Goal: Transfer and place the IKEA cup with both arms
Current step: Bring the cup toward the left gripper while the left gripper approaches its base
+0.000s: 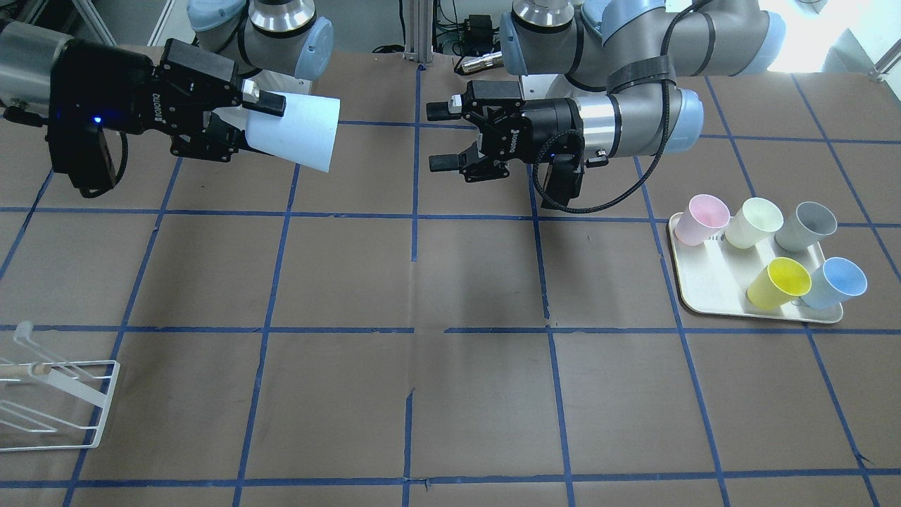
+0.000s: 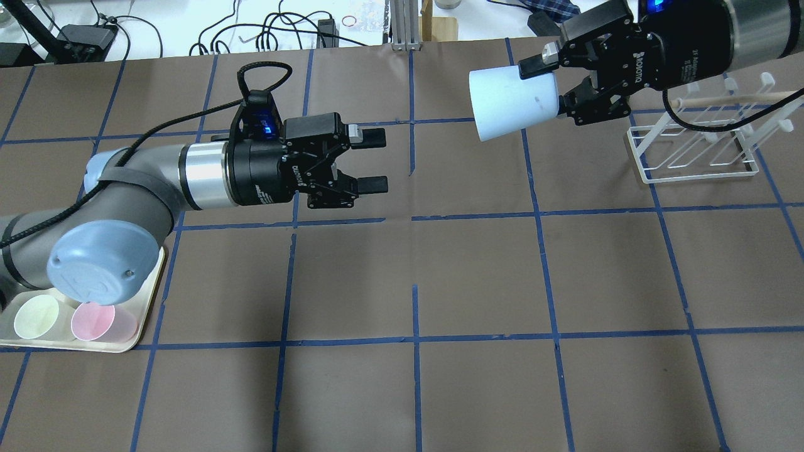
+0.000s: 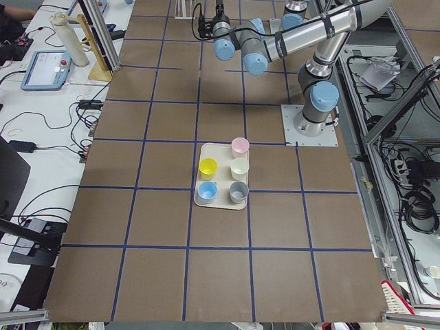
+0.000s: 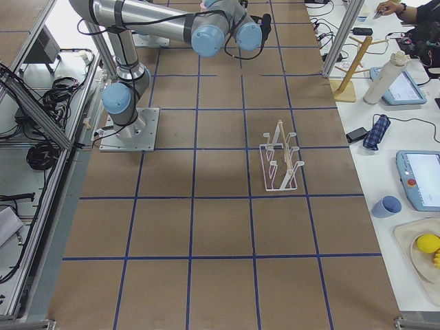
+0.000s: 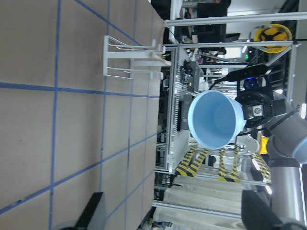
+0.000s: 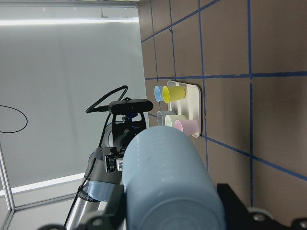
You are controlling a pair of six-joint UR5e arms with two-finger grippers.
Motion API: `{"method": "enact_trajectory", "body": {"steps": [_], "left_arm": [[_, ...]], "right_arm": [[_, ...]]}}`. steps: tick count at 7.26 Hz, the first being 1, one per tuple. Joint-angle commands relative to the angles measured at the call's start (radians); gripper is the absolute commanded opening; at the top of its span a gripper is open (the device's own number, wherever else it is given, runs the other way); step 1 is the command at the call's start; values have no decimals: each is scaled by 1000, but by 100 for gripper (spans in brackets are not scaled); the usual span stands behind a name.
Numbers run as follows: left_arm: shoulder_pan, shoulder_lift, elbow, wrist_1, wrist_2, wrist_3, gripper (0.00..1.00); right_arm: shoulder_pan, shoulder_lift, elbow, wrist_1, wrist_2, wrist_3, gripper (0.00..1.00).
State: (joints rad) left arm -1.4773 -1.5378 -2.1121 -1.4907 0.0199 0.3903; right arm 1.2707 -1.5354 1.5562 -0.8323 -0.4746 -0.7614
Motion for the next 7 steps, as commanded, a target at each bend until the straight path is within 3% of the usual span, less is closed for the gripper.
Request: {"method": "enact_trajectory", "body": {"steps": [1, 3, 7], "left_arm": [[-24, -42, -29, 62, -101, 5, 100], [-115, -60, -25, 67, -236, 13, 100], [-150, -111, -5, 138, -244, 12, 100]], "right_arm": [[3, -31, 11, 76, 13, -90, 41], [7, -37, 13, 78, 25, -90, 41], [36, -37, 15, 79, 27, -87, 41]]}}
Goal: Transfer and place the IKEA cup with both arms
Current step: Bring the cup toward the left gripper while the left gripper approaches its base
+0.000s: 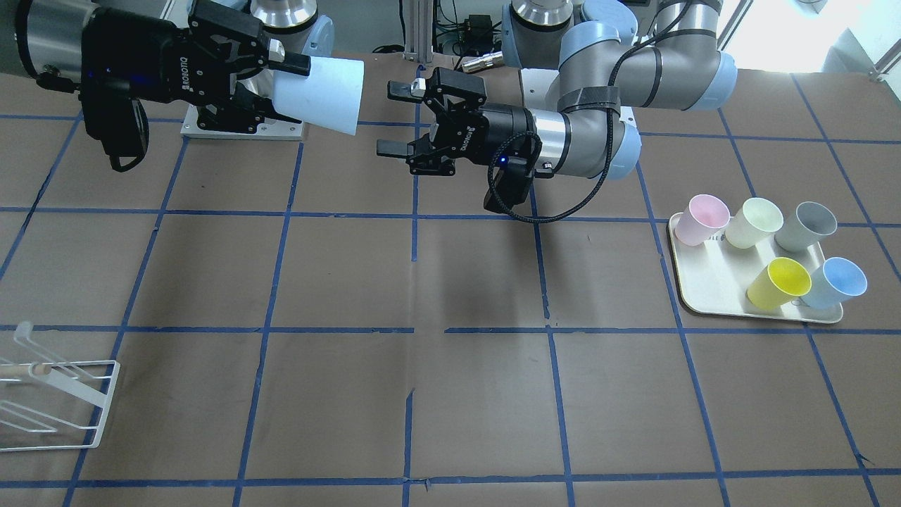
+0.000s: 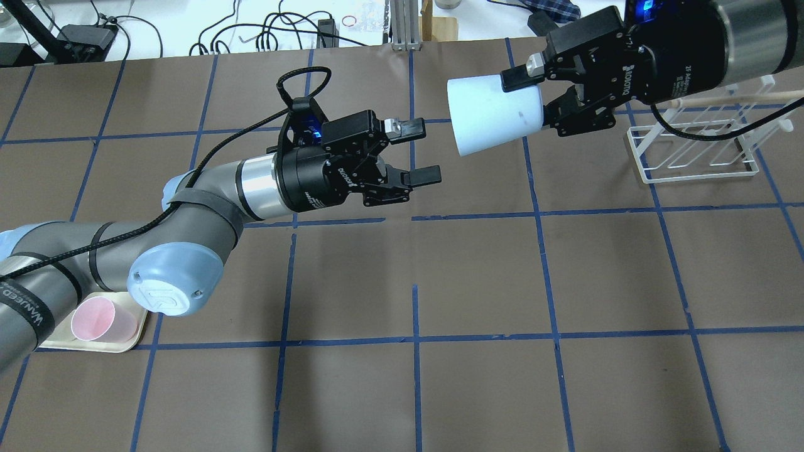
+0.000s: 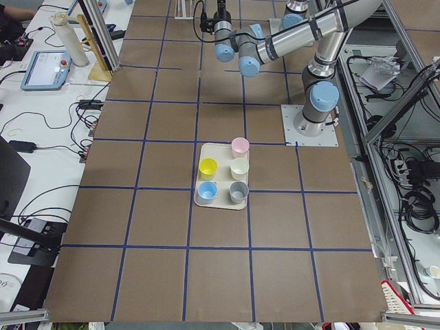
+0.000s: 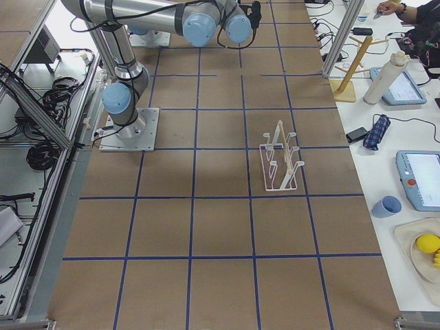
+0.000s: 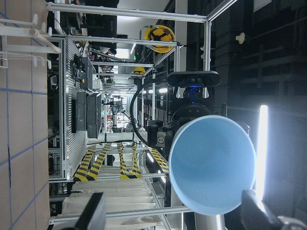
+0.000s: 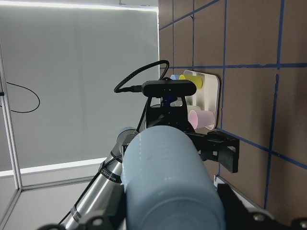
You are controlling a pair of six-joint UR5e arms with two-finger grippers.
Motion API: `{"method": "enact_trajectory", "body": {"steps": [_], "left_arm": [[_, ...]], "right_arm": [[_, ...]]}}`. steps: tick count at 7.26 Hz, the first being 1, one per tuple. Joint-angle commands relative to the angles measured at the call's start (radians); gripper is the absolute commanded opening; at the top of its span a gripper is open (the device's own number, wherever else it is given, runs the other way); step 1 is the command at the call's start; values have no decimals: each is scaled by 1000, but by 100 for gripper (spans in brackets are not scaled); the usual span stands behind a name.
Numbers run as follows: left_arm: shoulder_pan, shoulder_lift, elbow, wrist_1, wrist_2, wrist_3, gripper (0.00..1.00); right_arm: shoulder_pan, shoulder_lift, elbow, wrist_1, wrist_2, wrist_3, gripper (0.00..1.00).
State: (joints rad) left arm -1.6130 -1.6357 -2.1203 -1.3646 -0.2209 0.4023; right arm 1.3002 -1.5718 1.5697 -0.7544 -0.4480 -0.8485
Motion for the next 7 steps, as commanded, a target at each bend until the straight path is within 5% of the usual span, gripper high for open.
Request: {"method": "enact_trajectory", "body": {"steps": [1, 7], "left_arm": [[-19, -18, 8, 10, -5, -3, 94], [-50, 2, 22, 4, -63, -33, 86]], "right_arm": [[26, 1, 1, 0, 11, 2, 41], [57, 3, 1, -2, 51, -3, 42]]}}
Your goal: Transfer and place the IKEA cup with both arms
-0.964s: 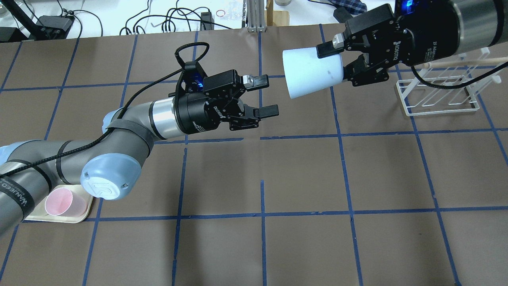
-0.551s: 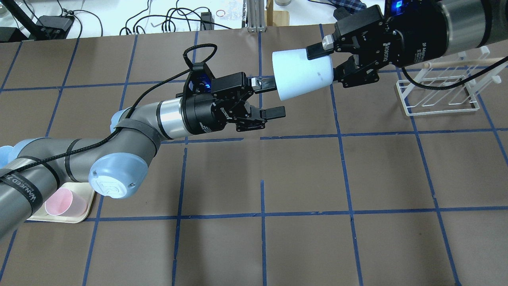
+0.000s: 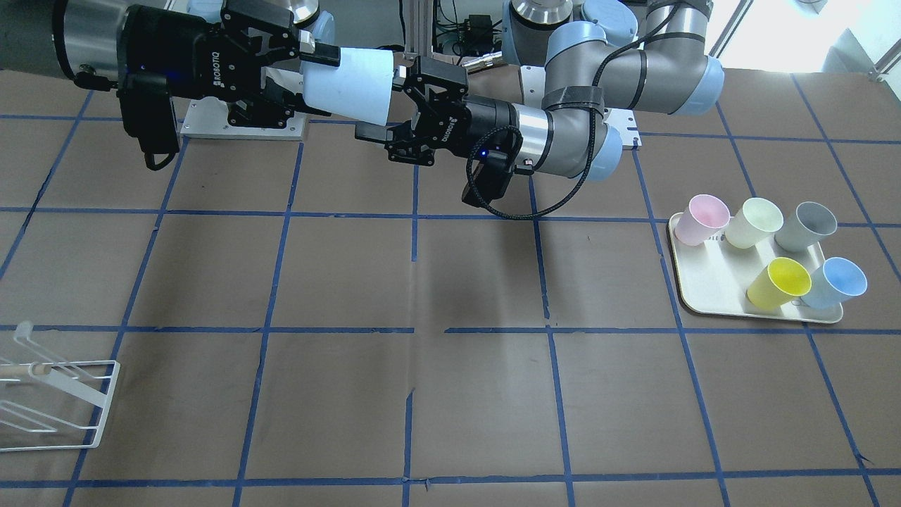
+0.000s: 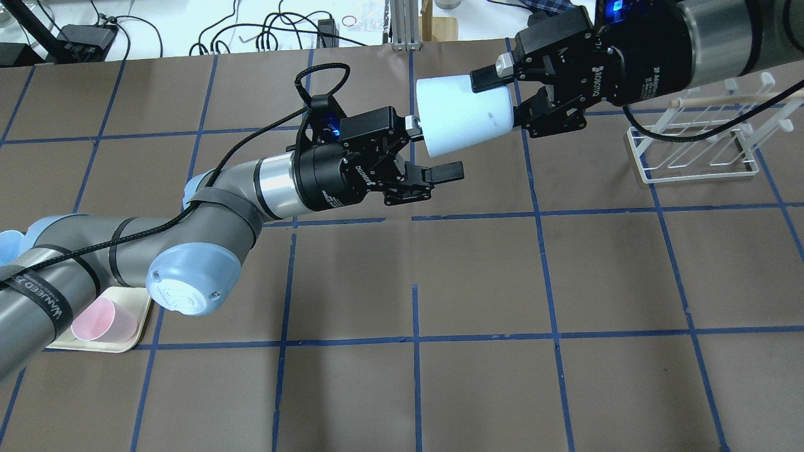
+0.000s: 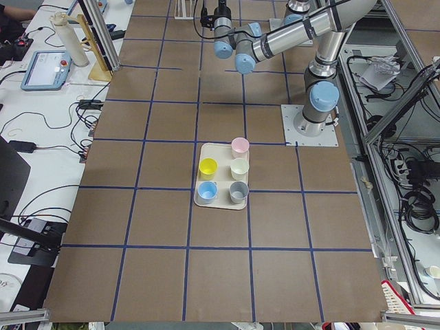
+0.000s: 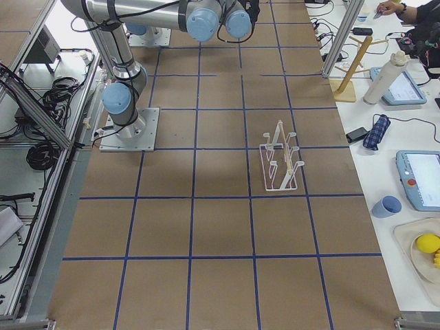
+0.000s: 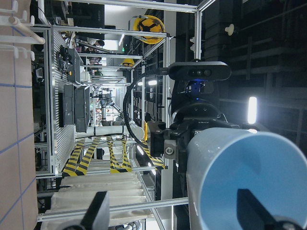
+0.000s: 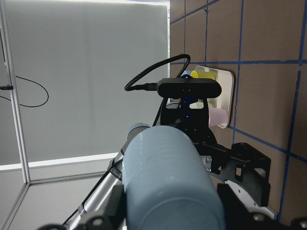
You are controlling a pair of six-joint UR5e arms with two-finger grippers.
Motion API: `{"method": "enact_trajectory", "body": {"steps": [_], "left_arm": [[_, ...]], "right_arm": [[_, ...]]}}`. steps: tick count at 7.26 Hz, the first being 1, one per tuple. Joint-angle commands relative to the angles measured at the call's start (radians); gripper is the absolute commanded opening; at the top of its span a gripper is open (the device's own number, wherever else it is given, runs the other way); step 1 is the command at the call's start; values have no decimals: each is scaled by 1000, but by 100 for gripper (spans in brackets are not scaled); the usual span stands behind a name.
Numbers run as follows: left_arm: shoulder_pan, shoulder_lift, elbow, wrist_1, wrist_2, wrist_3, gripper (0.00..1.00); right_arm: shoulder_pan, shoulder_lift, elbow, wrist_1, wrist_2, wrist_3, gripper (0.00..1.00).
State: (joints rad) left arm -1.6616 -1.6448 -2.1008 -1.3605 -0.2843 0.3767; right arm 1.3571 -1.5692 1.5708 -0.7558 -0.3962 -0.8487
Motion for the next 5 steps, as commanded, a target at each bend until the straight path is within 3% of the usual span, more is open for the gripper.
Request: {"method": "enact_trajectory", "body": {"steps": [1, 4, 5], "left_arm": [[0, 14, 10, 1, 8, -7, 68], [6, 10, 19, 6, 16, -2, 0], [8, 11, 19, 6, 16, -2, 0]], "right_arm": [[1, 3, 2, 0, -1, -3, 42], [1, 1, 2, 1, -1, -3, 44], [1, 1, 2, 1, 0, -3, 58]]}}
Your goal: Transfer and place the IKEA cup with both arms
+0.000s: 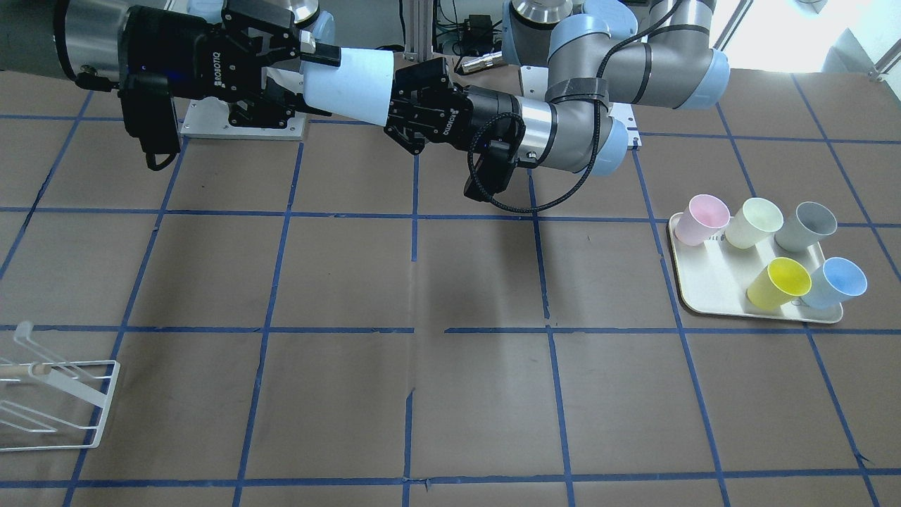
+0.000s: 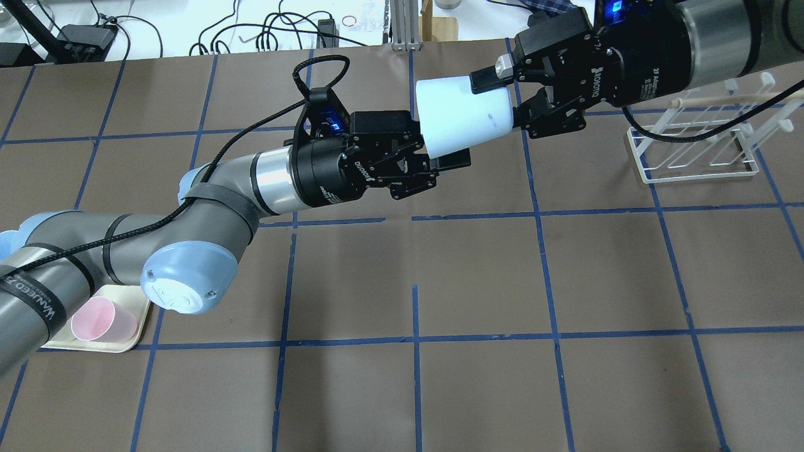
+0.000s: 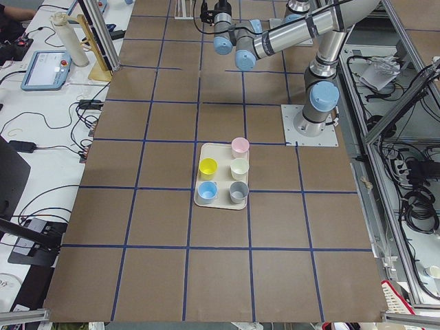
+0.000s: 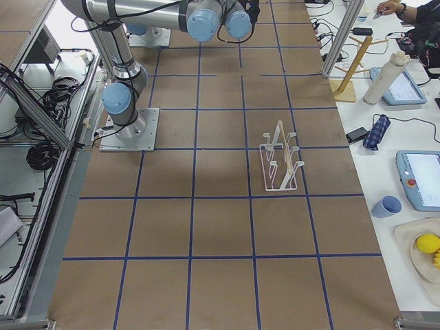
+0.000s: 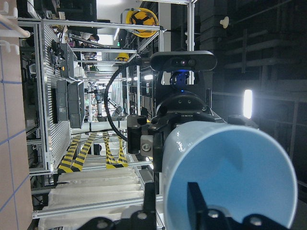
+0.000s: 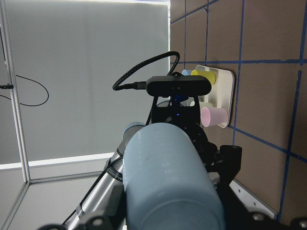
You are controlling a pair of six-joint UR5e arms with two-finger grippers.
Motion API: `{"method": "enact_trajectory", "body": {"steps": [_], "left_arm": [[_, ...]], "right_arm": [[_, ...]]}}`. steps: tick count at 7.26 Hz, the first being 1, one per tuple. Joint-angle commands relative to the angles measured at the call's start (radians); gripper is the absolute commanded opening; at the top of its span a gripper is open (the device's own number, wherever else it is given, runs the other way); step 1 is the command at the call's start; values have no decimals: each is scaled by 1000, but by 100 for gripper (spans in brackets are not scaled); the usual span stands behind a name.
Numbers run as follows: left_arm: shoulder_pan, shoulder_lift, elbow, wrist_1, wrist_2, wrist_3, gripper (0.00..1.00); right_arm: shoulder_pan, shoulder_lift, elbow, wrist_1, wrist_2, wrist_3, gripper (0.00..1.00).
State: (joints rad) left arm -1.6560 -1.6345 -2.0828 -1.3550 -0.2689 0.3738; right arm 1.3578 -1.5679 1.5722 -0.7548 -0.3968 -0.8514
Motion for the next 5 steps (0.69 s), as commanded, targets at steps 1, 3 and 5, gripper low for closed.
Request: {"method": "enact_trajectory", "body": {"steps": [1, 3, 5], "left_arm": [[2, 5, 1, 0, 0, 0, 0], [2, 8, 1, 0, 0, 0, 0], [2, 10, 1, 0, 0, -1, 0]], "right_arm": [[0, 0, 0, 0, -1, 5, 95], [0, 9, 0, -1, -11, 5, 100], [0, 9, -1, -1, -4, 27, 100]]}}
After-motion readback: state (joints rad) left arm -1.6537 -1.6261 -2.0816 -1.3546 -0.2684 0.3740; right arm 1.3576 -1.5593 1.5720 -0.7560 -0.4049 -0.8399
